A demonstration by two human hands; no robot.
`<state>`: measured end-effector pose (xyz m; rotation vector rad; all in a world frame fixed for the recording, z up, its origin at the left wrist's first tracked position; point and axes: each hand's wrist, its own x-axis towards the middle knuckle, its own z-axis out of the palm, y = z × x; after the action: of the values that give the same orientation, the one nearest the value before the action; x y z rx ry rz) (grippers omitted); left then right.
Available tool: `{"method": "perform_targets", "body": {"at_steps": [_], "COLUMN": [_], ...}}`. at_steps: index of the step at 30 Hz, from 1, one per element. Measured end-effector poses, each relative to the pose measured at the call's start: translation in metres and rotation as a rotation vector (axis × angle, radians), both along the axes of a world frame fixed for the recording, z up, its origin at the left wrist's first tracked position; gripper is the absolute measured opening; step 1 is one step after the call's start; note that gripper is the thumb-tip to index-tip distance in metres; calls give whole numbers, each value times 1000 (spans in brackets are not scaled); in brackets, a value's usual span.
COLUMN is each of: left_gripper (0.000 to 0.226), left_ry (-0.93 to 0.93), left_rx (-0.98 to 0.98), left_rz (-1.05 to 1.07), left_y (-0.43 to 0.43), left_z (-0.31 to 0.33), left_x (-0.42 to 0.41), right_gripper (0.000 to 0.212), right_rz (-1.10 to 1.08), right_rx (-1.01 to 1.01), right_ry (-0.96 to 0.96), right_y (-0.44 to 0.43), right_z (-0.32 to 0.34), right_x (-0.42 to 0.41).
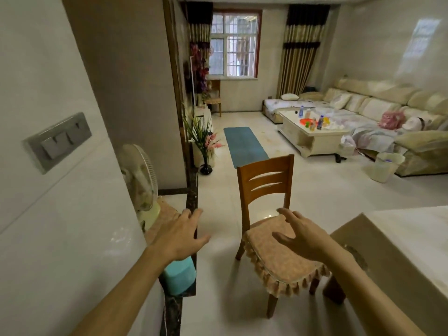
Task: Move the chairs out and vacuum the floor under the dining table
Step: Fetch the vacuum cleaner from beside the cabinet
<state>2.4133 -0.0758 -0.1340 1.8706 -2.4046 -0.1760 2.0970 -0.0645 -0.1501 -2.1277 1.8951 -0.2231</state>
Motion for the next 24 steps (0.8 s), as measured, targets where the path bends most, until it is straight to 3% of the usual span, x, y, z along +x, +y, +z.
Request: {"method": "perform_targets", "body": {"at_steps": [4, 7, 24], "left_gripper": [82, 75, 75], "left_ry": [-31, 0, 10], "left_rx": [4, 29, -16], "left_rz": [70, 111, 37], "left_y": [-70, -124, -501], "left_z": [-1, 4, 19], "left_x": [14, 21, 66], "right_gripper": [86, 82, 77], "right_rz": [51, 75, 72], "right_rx": [13, -6, -27], "right_ry": [-31, -18, 30], "right_y": [-78, -145, -517], "right_z": [12, 18, 49], "right_x": [16, 29, 92]}}
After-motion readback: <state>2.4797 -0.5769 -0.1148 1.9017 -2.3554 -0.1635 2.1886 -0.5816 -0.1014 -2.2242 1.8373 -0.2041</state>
